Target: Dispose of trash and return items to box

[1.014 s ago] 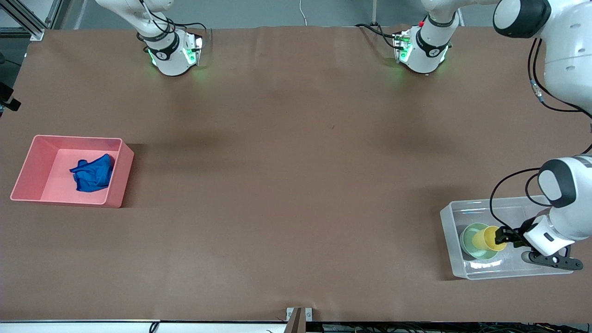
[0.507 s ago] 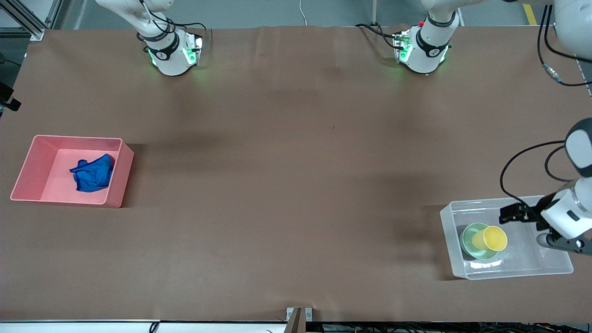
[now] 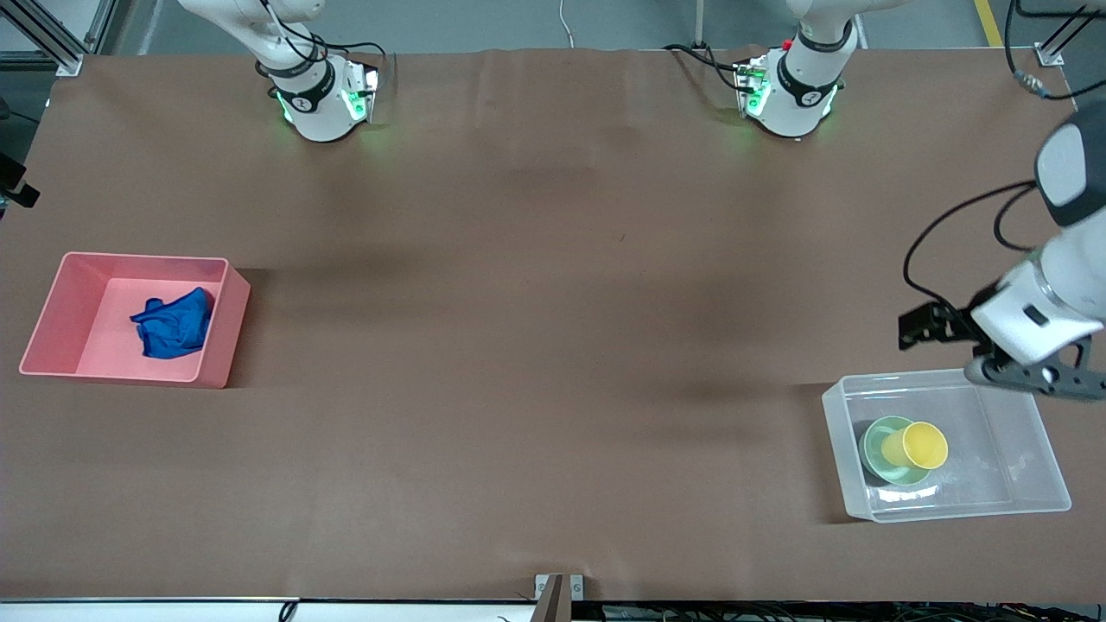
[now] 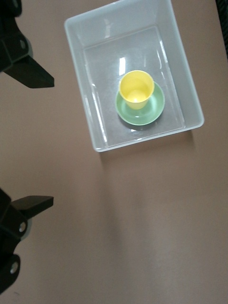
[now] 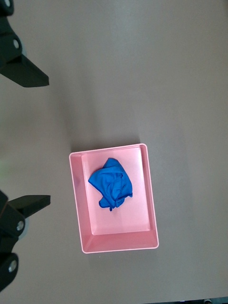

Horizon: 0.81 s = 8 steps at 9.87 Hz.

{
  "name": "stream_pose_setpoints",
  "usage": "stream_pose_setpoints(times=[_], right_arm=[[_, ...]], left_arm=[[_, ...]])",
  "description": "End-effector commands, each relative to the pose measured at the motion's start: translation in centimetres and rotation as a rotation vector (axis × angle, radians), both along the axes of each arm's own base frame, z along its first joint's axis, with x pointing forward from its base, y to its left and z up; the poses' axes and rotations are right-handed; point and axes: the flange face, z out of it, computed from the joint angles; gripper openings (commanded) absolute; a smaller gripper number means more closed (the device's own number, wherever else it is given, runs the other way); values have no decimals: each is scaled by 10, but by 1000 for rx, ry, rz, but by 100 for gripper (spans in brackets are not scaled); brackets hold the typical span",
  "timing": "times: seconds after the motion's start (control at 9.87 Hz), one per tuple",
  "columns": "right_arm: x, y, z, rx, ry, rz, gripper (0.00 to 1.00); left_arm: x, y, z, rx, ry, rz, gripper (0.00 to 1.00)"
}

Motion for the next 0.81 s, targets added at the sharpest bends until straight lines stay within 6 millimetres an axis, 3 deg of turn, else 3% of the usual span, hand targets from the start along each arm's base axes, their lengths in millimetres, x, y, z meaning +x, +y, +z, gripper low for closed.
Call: stream_pose_setpoints(times=[0.0, 0.2, 0.71], right_arm=[[-1, 1, 3, 18, -3, -11, 100], [-1, 1, 3, 18, -3, -11, 100], [-1, 1, 3, 18, -3, -11, 100]], left_arm=[[-47, -5, 1, -18, 27, 21, 100], [-59, -12, 29, -14, -5, 16, 100], [-45, -7, 79, -23, -97, 6, 100]])
